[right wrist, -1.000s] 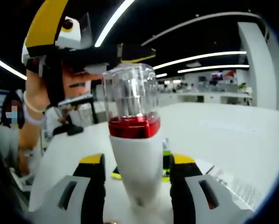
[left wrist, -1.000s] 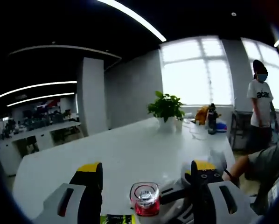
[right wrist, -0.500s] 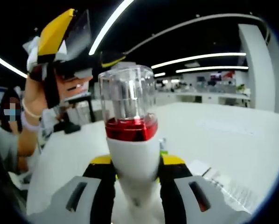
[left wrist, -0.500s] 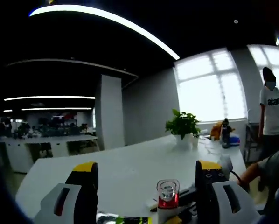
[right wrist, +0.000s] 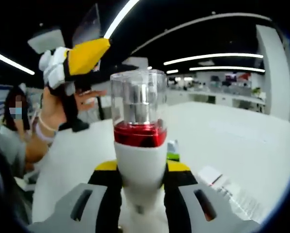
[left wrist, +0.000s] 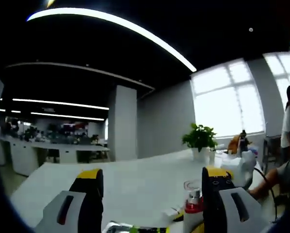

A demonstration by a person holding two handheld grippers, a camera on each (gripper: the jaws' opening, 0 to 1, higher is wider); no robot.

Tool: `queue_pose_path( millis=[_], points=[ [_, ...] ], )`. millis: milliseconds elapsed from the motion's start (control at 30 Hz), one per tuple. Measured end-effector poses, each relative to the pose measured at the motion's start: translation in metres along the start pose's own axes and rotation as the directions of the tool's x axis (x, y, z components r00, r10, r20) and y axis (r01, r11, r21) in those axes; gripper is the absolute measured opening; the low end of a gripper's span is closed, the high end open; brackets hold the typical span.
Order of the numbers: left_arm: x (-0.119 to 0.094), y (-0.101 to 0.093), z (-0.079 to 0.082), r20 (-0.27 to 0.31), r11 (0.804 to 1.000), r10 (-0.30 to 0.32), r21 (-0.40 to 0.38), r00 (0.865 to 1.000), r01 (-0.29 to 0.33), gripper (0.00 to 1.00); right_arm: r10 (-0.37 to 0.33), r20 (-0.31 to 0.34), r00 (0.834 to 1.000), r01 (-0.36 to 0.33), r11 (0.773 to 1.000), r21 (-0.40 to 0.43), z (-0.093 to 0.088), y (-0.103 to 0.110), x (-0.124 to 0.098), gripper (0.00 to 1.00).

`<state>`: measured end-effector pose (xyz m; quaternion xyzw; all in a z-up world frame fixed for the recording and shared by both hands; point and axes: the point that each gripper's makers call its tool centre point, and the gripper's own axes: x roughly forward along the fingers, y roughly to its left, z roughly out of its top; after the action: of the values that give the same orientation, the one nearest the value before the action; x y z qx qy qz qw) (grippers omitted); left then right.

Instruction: Arrange the skincare products in the storage area until every visible bottle or jar stands upright without overlapping.

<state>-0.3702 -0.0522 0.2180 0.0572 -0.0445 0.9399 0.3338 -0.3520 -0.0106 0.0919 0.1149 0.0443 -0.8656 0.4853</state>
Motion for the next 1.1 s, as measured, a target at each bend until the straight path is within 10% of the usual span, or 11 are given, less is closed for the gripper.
queue_pose_path(
  millis=[367,633,1100],
  points=[
    [-0.012,0.032,-0.003,0.156,0.993,0.103,-0.077,0.982,-0.092,0.82,0.076,0.018,0.997,-0.077,0.989,0.124,0.002,0.001,-0.008,0.3],
    [-0.003,0.033,-0.054,-0.023,0.983,0.093,-0.157,0.995,-0.095,0.83,0.043,0.075,0.996,-0.053,0.989,0.139,0.024,-0.015,-0.016,0.3],
    [-0.002,0.032,-0.072,-0.088,0.98,0.078,-0.175,0.993,-0.092,0.84,-0.191,0.156,0.969,0.178,0.98,0.091,0.05,-0.093,-0.048,0.3]
  ],
)
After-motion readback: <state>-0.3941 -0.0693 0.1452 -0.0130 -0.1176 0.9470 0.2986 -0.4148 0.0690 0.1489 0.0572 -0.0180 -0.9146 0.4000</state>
